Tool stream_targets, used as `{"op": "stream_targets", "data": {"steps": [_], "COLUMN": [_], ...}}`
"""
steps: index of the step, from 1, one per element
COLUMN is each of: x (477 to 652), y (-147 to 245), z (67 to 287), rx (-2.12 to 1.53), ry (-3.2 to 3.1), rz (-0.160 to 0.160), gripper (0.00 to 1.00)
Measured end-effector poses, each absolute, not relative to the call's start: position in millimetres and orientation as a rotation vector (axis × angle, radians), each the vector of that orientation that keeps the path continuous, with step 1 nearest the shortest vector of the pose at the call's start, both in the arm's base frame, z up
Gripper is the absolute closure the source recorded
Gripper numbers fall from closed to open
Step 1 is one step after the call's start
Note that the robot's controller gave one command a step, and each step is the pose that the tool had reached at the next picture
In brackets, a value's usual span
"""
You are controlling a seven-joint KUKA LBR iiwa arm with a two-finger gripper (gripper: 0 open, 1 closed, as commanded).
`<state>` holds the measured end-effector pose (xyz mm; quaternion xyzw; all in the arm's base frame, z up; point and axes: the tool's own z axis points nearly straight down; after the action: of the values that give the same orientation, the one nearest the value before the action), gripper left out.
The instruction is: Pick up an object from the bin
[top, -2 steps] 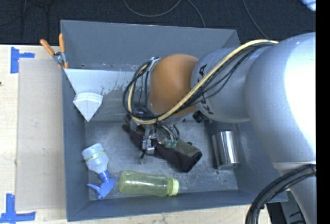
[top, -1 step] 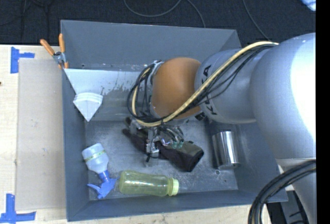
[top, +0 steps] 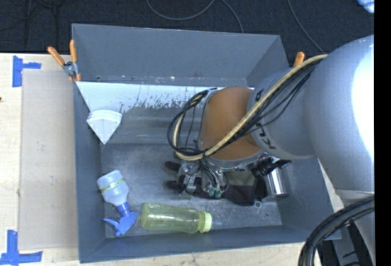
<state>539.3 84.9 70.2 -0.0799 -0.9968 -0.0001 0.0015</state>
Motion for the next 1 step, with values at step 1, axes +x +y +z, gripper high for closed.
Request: {"op": "stream_targets", "data": {"steps": [1], "x": [539.5], "y": [85.0], "z": [70.0], "rx": [-0.249], "ry": [-3.129], "rz": [0.000], "gripper": [1.00]}}
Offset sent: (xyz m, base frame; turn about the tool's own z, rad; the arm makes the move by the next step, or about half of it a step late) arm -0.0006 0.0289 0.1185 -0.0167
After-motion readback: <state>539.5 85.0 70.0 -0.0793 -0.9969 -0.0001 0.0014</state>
